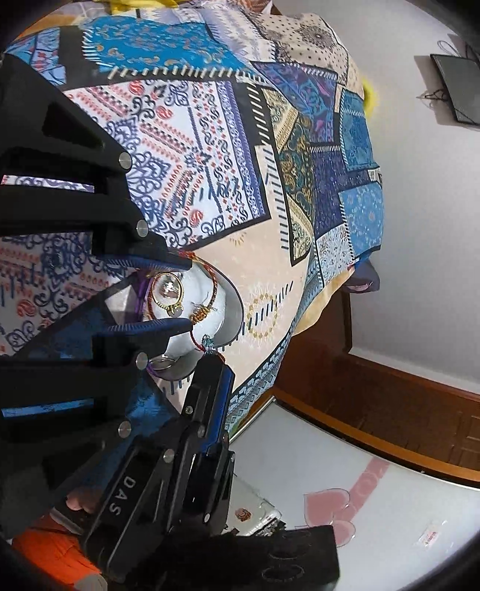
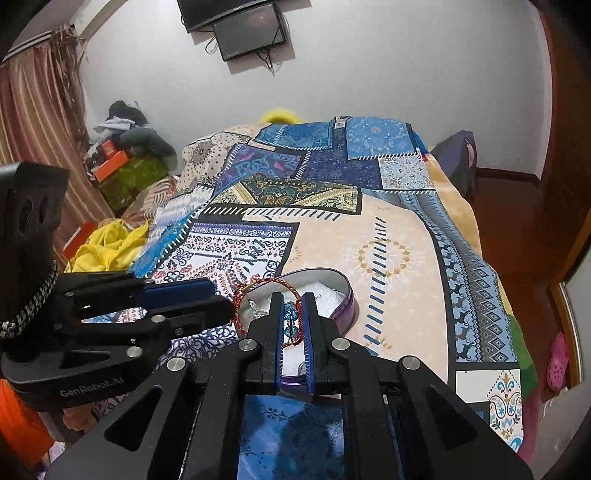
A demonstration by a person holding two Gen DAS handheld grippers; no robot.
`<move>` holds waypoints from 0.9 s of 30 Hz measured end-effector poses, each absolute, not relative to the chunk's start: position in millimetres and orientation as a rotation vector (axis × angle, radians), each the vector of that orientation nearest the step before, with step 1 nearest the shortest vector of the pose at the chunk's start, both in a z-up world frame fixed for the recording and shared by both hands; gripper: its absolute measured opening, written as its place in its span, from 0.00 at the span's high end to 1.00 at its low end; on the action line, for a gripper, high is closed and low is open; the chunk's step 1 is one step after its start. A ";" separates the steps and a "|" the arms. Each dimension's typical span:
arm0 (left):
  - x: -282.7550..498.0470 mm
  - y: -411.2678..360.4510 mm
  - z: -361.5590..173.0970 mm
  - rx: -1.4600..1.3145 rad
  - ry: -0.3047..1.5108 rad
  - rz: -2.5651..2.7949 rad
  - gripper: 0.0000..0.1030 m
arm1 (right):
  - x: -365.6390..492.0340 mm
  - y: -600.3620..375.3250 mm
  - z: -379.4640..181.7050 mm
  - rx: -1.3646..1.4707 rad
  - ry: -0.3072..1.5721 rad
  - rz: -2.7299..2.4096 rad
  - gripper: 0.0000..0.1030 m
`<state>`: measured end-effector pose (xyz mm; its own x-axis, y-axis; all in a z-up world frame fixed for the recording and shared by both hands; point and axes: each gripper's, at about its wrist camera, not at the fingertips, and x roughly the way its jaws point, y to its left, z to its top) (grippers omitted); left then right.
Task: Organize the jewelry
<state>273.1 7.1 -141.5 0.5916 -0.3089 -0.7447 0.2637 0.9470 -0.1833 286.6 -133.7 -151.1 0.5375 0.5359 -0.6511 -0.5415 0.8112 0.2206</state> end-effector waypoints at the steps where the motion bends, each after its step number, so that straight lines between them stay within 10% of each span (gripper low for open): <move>1: 274.5 5.3 -142.7 -0.051 0.879 -0.337 0.76 | 287.2 -133.8 -150.8 -0.013 0.772 0.641 0.92; 21: 250.4 7.3 -108.3 -0.027 0.810 -0.293 0.74 | 265.1 -151.6 -114.5 0.010 0.702 0.645 0.78; 27: 201.0 12.5 -50.8 -0.034 0.647 -0.213 0.58 | 222.9 -171.4 -60.4 0.029 0.521 0.611 0.78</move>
